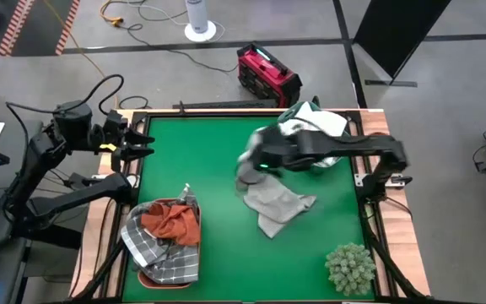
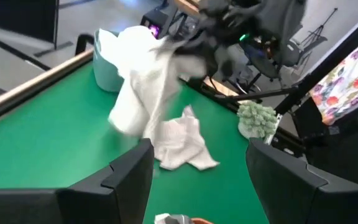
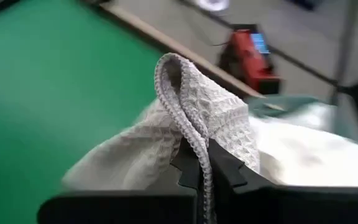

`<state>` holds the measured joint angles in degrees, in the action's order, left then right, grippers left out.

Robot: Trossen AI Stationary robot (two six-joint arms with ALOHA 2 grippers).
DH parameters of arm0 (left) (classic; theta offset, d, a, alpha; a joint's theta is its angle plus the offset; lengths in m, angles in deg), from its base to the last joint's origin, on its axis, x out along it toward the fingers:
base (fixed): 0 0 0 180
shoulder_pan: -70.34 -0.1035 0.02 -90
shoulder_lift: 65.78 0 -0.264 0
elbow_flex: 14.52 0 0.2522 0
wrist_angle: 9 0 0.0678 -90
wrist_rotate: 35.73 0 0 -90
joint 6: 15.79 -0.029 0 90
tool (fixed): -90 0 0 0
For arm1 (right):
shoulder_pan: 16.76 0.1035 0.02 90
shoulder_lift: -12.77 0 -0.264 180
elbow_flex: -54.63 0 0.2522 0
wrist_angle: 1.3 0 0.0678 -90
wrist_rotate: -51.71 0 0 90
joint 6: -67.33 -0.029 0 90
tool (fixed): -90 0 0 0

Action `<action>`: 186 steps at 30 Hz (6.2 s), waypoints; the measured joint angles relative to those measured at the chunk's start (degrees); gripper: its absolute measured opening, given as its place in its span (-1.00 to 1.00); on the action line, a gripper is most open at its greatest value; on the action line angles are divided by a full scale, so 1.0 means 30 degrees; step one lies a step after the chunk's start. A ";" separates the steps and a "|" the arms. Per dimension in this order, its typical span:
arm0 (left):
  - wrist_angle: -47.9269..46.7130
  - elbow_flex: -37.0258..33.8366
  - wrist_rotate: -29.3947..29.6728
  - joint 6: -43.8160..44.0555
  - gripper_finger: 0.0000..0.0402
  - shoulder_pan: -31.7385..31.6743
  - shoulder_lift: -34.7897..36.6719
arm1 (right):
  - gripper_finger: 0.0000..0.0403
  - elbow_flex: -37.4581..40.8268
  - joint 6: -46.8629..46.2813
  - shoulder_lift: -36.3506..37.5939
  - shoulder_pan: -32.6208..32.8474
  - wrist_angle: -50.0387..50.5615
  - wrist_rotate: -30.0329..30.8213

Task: Sort towels by color in basket
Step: Put the left light gray towel into the green bin, then put the light gray towel into the green bin

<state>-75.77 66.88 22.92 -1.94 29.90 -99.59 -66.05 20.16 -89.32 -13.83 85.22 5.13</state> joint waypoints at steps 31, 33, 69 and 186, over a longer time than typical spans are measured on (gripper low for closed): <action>0.1088 0.0000 0.3083 -0.1236 0.21 -0.0003 -0.0097 | -0.85 0.0971 0.9138 0.6428 -0.6685 0.4947 0.1666; 0.1184 0.0000 0.3373 -0.1464 0.21 0.0002 -0.0104 | -0.85 0.1479 0.9981 0.6286 -0.7955 0.4080 -0.2506; 0.1144 0.0000 0.4152 -0.1392 0.21 -0.0005 -0.0352 | 0.30 0.9562 0.7341 0.1825 -1.3235 0.2026 -1.2691; 0.1049 0.0321 0.0610 -0.1180 0.21 0.0002 -0.1044 | 0.36 0.4528 0.5625 0.4361 -1.7013 0.4212 -0.9390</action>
<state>-72.62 67.84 24.75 -5.49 29.91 -102.73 -52.47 37.03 -76.24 -64.87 97.86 -23.05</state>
